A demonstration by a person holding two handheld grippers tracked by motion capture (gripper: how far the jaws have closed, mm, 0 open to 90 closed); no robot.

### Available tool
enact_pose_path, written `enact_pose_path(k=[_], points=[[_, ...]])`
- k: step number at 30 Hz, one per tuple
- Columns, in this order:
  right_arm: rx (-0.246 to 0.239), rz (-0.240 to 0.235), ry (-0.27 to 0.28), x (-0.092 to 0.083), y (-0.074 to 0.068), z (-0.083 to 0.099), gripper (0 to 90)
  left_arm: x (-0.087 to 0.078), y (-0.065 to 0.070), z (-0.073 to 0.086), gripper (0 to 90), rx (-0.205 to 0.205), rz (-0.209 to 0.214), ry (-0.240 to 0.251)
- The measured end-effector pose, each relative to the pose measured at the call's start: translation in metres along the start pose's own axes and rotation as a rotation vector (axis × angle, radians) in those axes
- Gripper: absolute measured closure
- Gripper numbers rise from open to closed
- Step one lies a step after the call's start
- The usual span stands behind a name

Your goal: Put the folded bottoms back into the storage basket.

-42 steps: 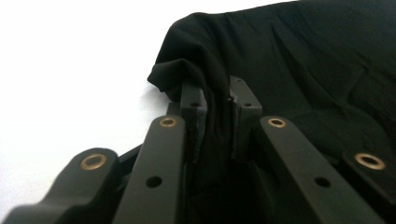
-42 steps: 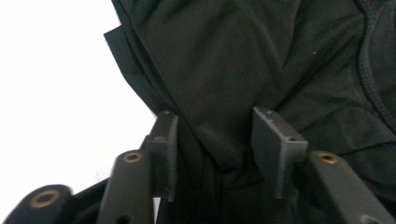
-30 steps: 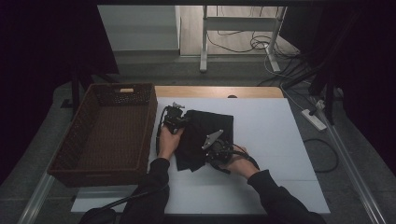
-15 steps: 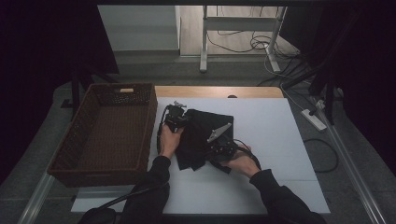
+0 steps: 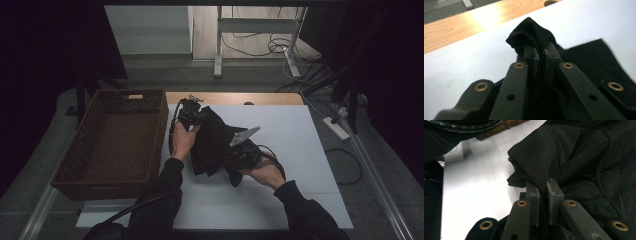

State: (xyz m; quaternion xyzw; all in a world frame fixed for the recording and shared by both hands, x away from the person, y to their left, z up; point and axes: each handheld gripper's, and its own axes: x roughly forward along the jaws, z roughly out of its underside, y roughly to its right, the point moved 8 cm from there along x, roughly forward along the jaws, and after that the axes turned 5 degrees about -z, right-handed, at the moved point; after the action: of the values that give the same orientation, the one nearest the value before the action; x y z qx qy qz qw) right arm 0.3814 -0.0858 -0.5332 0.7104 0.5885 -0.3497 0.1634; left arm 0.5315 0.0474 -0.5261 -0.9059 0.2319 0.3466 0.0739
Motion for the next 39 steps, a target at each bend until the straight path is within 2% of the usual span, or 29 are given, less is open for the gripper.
enact_pose_path(k=[8,14,22,25,33,39], points=[[-0.007,-0.02,0.048,-0.011,-0.008,-0.01,83.1,-0.014,0.006,-0.019,83.4,0.025,0.002,-0.007],[-0.019,-0.036,0.087,-0.018,-0.015,-0.021,83.2,-0.027,0.005,-0.031,83.4,0.038,-0.001,-0.024],[-0.041,-0.058,0.155,-0.029,-0.027,-0.041,83.2,-0.054,0.001,-0.049,83.6,0.056,0.0,-0.015],[-0.048,-0.07,0.171,-0.029,-0.031,-0.048,83.2,-0.065,-0.001,-0.056,83.6,0.077,-0.003,-0.005],[-0.081,-0.087,0.184,-0.019,-0.039,-0.067,83.2,-0.082,-0.016,-0.062,83.7,0.135,-0.026,-0.01],[-0.094,-0.097,0.189,-0.007,-0.041,-0.079,83.2,-0.09,-0.032,-0.06,83.7,0.124,-0.04,-0.014]])
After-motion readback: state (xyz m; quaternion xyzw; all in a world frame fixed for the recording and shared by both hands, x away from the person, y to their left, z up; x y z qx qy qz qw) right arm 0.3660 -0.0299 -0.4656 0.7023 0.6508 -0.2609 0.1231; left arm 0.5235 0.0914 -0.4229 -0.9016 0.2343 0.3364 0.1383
